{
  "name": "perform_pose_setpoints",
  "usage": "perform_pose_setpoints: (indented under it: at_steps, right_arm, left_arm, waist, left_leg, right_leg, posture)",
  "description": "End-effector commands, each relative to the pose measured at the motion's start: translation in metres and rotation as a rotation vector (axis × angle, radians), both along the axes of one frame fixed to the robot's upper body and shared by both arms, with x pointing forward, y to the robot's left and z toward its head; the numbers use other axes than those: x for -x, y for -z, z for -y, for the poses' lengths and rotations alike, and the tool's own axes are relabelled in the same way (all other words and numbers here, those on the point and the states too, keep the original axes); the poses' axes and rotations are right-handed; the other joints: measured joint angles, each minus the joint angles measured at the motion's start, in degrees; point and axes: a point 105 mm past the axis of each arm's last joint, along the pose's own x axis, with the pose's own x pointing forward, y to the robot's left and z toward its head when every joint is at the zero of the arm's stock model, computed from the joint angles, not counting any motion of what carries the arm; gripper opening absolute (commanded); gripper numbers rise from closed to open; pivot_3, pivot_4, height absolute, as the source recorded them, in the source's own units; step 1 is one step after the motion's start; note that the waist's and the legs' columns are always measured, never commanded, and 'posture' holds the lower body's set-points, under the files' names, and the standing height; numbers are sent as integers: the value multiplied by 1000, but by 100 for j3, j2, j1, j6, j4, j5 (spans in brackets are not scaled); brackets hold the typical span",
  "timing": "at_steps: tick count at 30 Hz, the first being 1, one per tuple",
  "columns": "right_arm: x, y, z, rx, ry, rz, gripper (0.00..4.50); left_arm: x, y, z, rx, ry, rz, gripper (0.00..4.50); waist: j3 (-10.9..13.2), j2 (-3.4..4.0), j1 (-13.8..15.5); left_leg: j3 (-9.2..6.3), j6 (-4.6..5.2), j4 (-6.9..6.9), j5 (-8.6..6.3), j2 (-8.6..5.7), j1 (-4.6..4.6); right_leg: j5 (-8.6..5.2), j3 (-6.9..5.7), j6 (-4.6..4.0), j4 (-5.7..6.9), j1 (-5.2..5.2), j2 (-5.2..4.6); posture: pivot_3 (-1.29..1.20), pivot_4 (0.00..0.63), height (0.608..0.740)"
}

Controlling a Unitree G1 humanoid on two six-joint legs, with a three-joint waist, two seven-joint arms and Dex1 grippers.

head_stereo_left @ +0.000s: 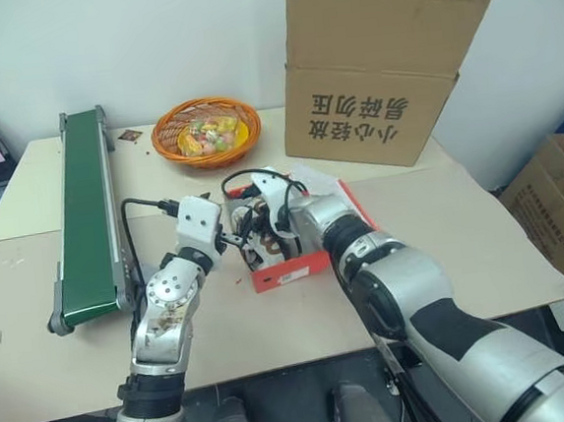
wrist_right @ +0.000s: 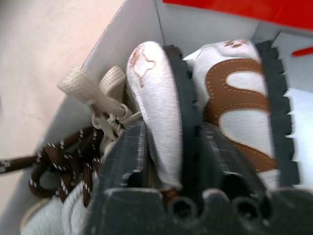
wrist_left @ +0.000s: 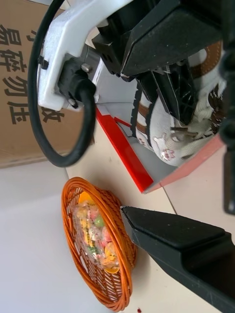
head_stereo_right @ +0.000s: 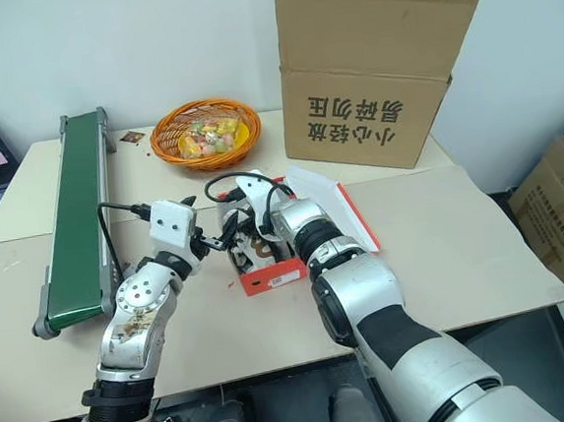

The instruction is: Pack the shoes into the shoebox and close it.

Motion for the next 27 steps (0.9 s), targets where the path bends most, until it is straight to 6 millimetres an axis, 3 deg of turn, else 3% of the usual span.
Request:
perform_pose_setpoints:
  at_steps: [1,8,15,19,22,25,27]
  right_arm:
    - [-4,-34,-14,-86,-30,45,3128]
    - [-13,-71,-5,-217,-5,51,3128]
    - [-27,-103,27,-288,60,103,3128]
    - [-35,-123,77,-359,193,175,3128]
    - [-22,-130,103,-424,257,218,3128]
    - [2,-135,124,-452,319,293,2399]
    - [21,-136,135,-472,351,329,1630]
  left_arm:
    - [1,-16,0,10,-5,53,4500]
    - [-1,-15,-3,8,-6,48,4500]
    - [-1,-16,1,7,8,49,4500]
    - [1,-15,-2,2,2,49,4500]
    - [3,-16,-5,-1,-3,52,4500]
    - [5,-18,-8,-3,-7,56,4500]
    - [5,-21,-9,-1,-3,59,4500]
  waist:
    - [7,1,43]
    - [30,1,237]
    - [40,-1,381]
    - [42,-1,440]
    - [42,-1,489]
    - [43,0,505]
    - [44,2,498]
  left_leg:
    - [0,0,2,0,-1,-9]
    - [0,-1,15,1,-2,-39]
    - [0,-2,20,0,-3,-47]
    - [0,-2,19,1,-3,-48]
    - [-1,-2,23,1,-4,-51]
    - [-1,-2,25,1,-4,-53]
    - [-1,-2,24,1,-4,-53]
  right_leg:
    - [7,0,-12,0,-6,0]
    - [11,-3,-8,-2,-25,0]
    - [11,-4,-9,-8,-25,0]
    - [12,-5,-10,-8,-25,0]
    - [12,-8,-10,-16,-17,-2]
    - [14,-8,-7,-19,-17,-3]
    - [15,-8,-6,-11,-25,-3]
  posture:
    - [0,150,728]
    - [0,150,728]
    - [0,150,728]
    - [0,150,728]
    - [0,150,728]
    - [0,150,728]
    - [0,150,728]
